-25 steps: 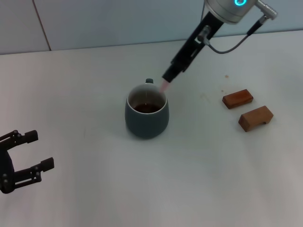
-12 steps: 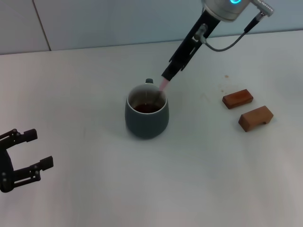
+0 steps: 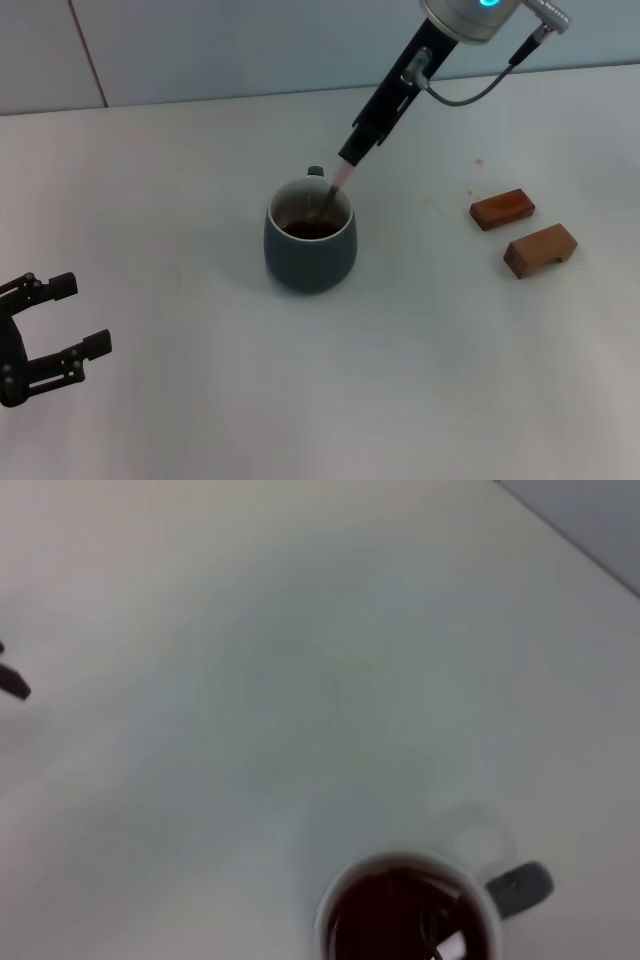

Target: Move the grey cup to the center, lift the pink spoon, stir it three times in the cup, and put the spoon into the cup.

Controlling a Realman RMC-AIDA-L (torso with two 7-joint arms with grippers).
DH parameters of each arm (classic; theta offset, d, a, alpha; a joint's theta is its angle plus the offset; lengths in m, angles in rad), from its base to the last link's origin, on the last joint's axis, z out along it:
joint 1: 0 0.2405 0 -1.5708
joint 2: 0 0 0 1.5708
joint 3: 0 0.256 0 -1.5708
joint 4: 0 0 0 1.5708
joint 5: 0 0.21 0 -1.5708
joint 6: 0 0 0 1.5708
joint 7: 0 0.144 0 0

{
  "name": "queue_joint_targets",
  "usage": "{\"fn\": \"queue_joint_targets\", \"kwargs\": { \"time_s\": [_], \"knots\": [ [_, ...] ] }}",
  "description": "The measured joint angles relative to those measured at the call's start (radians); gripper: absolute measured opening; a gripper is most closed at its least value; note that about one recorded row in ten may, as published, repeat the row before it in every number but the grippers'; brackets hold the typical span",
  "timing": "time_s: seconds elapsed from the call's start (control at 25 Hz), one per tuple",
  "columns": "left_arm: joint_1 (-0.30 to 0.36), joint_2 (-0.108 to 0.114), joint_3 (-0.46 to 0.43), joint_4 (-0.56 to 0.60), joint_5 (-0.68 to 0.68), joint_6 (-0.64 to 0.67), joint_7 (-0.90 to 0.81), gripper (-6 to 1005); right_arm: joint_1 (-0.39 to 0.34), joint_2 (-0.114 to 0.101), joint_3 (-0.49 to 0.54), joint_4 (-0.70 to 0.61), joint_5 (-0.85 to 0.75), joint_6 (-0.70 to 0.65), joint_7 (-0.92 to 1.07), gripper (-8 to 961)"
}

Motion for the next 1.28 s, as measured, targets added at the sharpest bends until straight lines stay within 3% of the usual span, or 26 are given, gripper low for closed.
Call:
{"fn": "queue_joint_targets", "kwargs": {
  "time_s": [0.96, 1.12, 1.28],
  "knots": [
    [0.003, 0.002, 0.000, 0.002, 0.003, 0.008, 0.000, 819, -0.020, 0.016, 0.003, -0.017, 0.008, -0.021, 0.014, 235],
    [0.005, 0.002, 0.000, 0.002, 0.002, 0.012, 0.000, 819, -0.081, 0.043, 0.011, -0.132, 0.026, -0.012, 0.002, 390],
    [0.005, 0.003, 0.000, 0.002, 0.003, 0.013, -0.001, 819, -0.241, 0.082, -0.007, -0.370, 0.140, 0.022, -0.067, 493]
  ]
}}
